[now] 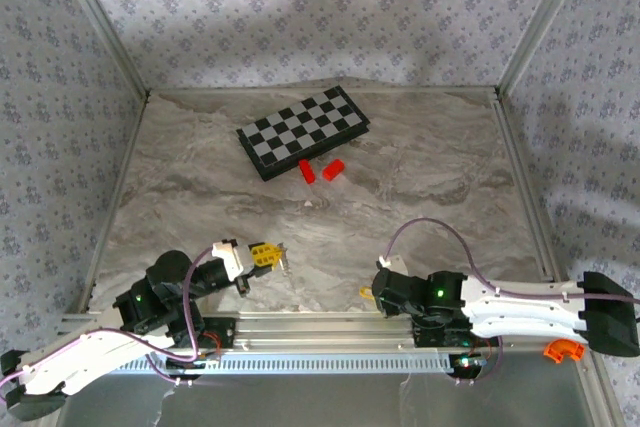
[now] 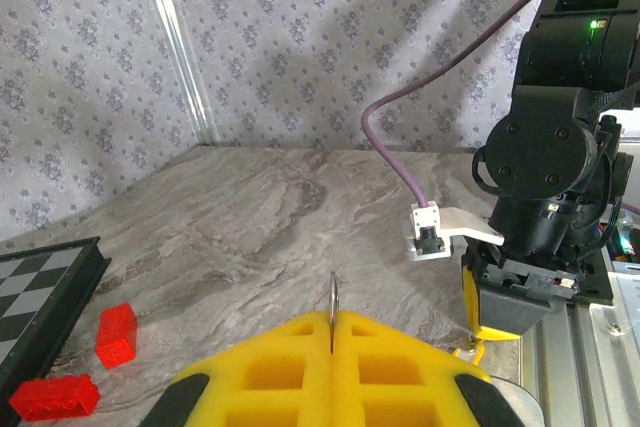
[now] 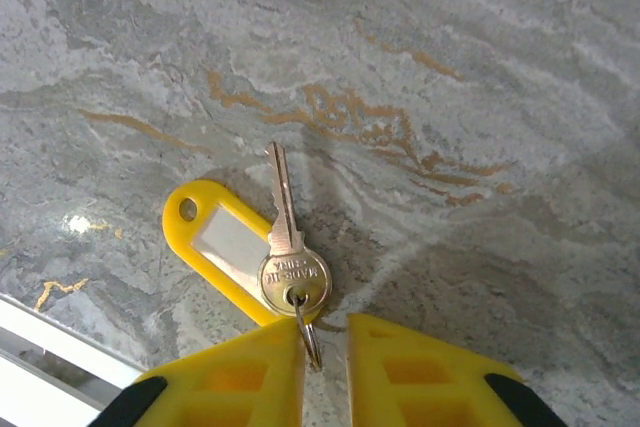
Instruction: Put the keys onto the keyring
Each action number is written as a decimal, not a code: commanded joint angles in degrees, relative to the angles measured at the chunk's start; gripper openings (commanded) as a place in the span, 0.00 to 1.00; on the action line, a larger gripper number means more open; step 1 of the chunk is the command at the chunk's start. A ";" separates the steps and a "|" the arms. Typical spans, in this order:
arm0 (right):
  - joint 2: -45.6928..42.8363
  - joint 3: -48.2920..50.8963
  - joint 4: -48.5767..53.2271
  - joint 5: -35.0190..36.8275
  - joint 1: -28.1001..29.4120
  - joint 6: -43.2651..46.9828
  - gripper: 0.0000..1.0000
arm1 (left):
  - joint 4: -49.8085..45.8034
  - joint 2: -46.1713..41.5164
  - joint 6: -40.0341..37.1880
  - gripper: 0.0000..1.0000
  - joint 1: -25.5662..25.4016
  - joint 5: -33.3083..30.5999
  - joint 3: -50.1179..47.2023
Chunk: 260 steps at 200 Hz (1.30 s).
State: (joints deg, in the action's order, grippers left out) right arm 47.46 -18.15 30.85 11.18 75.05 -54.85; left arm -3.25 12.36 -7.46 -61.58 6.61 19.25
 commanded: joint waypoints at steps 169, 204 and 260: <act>3.77 -7.81 5.42 -3.62 -5.59 8.23 0.00 | 2.02 -0.94 -0.09 0.00 -0.35 0.69 0.35; 15.22 -17.06 6.53 -11.56 -15.01 20.81 0.00 | 1.84 -0.98 -0.03 0.00 -0.35 0.65 0.35; 37.20 -40.39 13.36 -18.18 -22.49 39.86 0.00 | 1.42 -0.91 -0.09 0.00 -0.39 -0.25 0.44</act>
State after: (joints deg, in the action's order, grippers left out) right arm 78.04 -50.30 39.07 -2.85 54.39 -26.92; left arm -3.25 12.36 -7.44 -61.63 6.59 18.98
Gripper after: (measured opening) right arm 0.051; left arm 0.045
